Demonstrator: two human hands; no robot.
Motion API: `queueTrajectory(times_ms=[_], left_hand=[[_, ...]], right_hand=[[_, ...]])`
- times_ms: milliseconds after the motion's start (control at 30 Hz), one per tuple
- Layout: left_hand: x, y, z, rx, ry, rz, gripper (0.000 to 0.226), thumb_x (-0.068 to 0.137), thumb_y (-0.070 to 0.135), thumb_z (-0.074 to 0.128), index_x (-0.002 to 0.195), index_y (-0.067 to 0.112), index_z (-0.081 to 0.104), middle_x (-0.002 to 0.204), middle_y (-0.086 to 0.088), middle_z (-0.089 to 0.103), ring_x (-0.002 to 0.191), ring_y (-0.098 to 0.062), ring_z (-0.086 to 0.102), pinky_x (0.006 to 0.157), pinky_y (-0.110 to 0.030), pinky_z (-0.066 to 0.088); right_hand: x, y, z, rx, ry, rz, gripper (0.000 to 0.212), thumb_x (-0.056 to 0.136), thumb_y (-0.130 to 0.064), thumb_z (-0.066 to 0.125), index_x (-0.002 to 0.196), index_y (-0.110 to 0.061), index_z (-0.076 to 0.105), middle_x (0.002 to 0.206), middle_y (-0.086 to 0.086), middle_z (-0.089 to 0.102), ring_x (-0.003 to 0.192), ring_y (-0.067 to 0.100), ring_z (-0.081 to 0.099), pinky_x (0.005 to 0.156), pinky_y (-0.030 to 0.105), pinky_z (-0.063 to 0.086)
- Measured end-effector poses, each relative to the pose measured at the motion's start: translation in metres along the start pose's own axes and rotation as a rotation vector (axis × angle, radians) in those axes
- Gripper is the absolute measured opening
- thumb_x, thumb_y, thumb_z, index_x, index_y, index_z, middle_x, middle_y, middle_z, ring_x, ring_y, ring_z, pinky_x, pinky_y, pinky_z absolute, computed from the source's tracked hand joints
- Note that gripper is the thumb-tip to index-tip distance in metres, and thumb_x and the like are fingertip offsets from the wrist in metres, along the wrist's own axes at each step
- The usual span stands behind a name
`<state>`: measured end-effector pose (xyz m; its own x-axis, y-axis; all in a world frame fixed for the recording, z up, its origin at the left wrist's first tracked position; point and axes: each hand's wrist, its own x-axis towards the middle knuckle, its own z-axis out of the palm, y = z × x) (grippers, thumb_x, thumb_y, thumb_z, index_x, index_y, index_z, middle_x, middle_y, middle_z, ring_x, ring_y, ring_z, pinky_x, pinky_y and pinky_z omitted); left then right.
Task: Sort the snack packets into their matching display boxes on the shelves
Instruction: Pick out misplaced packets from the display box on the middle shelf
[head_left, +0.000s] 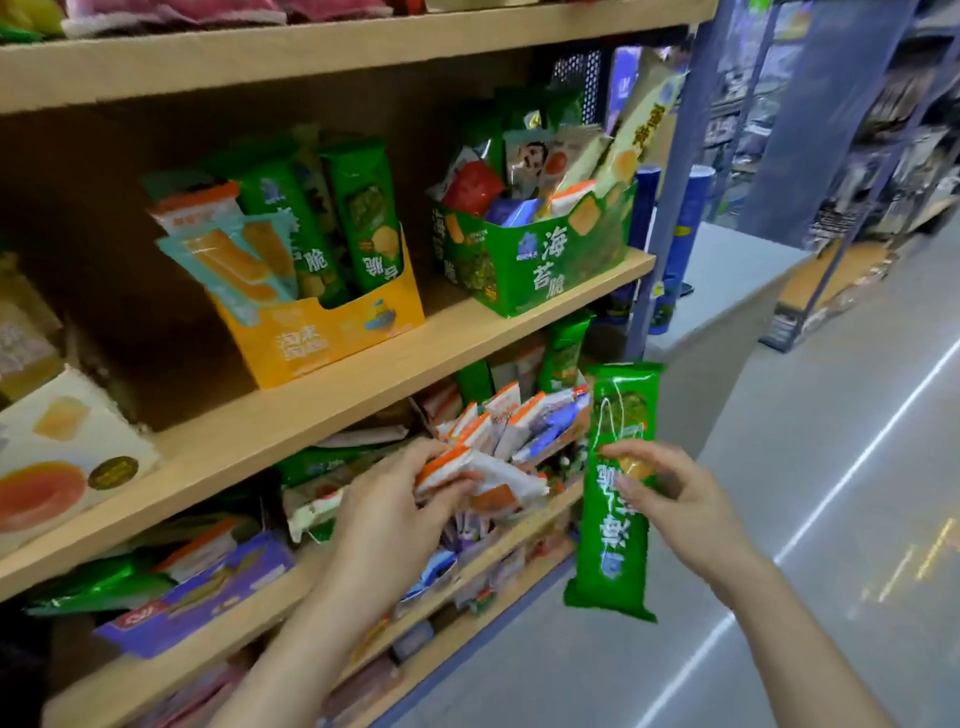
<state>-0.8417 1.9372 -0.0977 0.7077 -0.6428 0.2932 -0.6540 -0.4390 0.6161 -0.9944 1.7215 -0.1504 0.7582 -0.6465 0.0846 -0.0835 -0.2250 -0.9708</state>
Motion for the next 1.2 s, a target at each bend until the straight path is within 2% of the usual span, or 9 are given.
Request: queueTrajectory(times_ms=[133, 267, 333, 433, 567, 667, 833, 967, 1200], left_hand=[[0.019, -0.010, 0.048, 0.104, 0.086, -0.099, 0.020, 0.088, 0.028, 0.069, 0.107, 0.027, 0.064, 0.090, 0.016, 0.059, 0.081, -0.005, 0.055, 0.065, -0.011, 0.037], [0.036, -0.027, 0.081, 0.194, 0.119, -0.213, 0.029, 0.090, 0.025, 0.067, 0.118, 0.020, 0.062, 0.110, 0.001, 0.065, 0.099, -0.019, 0.060, 0.075, -0.025, 0.040], [0.046, -0.033, 0.091, 0.200, 0.113, -0.240, 0.031, 0.090, 0.024, 0.067, 0.120, 0.018, 0.061, 0.111, -0.001, 0.065, 0.101, -0.019, 0.060, 0.075, -0.023, 0.039], [0.061, -0.039, 0.101, 0.230, 0.106, -0.257, 0.037, 0.090, 0.022, 0.067, 0.126, 0.018, 0.060, 0.117, -0.001, 0.065, 0.105, -0.018, 0.060, 0.081, -0.019, 0.037], [0.080, -0.047, 0.109, 0.267, 0.046, -0.170, 0.041, 0.089, 0.021, 0.068, 0.129, 0.017, 0.060, 0.117, -0.005, 0.065, 0.103, -0.023, 0.064, 0.082, -0.025, 0.046], [0.090, -0.047, 0.107, 0.349, 0.015, -0.067, 0.038, 0.086, 0.023, 0.072, 0.122, 0.016, 0.063, 0.110, -0.006, 0.067, 0.089, -0.028, 0.068, 0.071, -0.037, 0.056], [0.095, -0.030, 0.090, 0.218, 0.235, 0.003, 0.034, 0.082, 0.015, 0.074, 0.114, 0.013, 0.064, 0.104, -0.003, 0.066, 0.086, -0.017, 0.062, 0.068, -0.028, 0.048], [0.099, -0.021, 0.104, 0.081, 0.264, 0.064, 0.033, 0.084, 0.014, 0.069, 0.116, 0.014, 0.061, 0.112, -0.003, 0.062, 0.096, -0.008, 0.053, 0.073, -0.023, 0.046], [0.089, -0.004, 0.121, 0.032, 0.383, 0.127, 0.035, 0.081, 0.011, 0.070, 0.115, 0.012, 0.062, 0.110, -0.007, 0.062, 0.099, -0.010, 0.056, 0.079, -0.009, 0.044]], right_hand=[[0.031, 0.033, -0.015, 0.227, 0.042, 0.104, 0.036, 0.088, 0.010, 0.063, 0.101, -0.023, 0.069, 0.095, 0.008, 0.068, 0.069, 0.006, 0.062, 0.062, 0.020, 0.054], [0.057, 0.052, -0.015, 0.267, -0.106, 0.131, 0.069, 0.086, 0.014, 0.062, 0.130, -0.037, 0.050, 0.099, -0.011, 0.072, 0.079, 0.002, 0.068, 0.063, 0.019, 0.054], [0.072, 0.061, -0.012, 0.235, -0.152, 0.147, 0.078, 0.087, 0.012, 0.062, 0.135, -0.047, 0.045, 0.113, -0.005, 0.069, 0.088, 0.007, 0.069, 0.069, 0.026, 0.057], [0.091, 0.070, -0.004, 0.211, -0.163, 0.125, 0.079, 0.089, 0.006, 0.064, 0.134, -0.056, 0.046, 0.133, 0.007, 0.060, 0.105, 0.017, 0.065, 0.085, 0.037, 0.057], [0.107, 0.073, 0.013, 0.299, -0.211, 0.145, 0.075, 0.091, 0.007, 0.061, 0.134, -0.053, 0.044, 0.137, 0.005, 0.056, 0.104, 0.016, 0.065, 0.075, 0.026, 0.056], [0.113, 0.076, 0.026, 0.366, -0.163, 0.193, 0.074, 0.092, 0.007, 0.060, 0.136, -0.050, 0.044, 0.131, 0.005, 0.059, 0.102, 0.019, 0.067, 0.077, 0.032, 0.059], [0.126, 0.077, 0.033, 0.472, -0.023, 0.244, 0.072, 0.090, 0.008, 0.059, 0.132, -0.049, 0.048, 0.119, 0.009, 0.065, 0.097, 0.025, 0.068, 0.076, 0.040, 0.059], [0.136, 0.079, 0.035, 0.584, -0.010, 0.323, 0.071, 0.087, 0.011, 0.059, 0.132, -0.043, 0.052, 0.112, 0.016, 0.069, 0.090, 0.027, 0.067, 0.077, 0.042, 0.057], [0.157, 0.087, 0.013, 0.698, -0.006, 0.332, 0.065, 0.089, 0.004, 0.061, 0.134, -0.041, 0.048, 0.115, 0.015, 0.070, 0.097, 0.030, 0.068, 0.088, 0.051, 0.053]])
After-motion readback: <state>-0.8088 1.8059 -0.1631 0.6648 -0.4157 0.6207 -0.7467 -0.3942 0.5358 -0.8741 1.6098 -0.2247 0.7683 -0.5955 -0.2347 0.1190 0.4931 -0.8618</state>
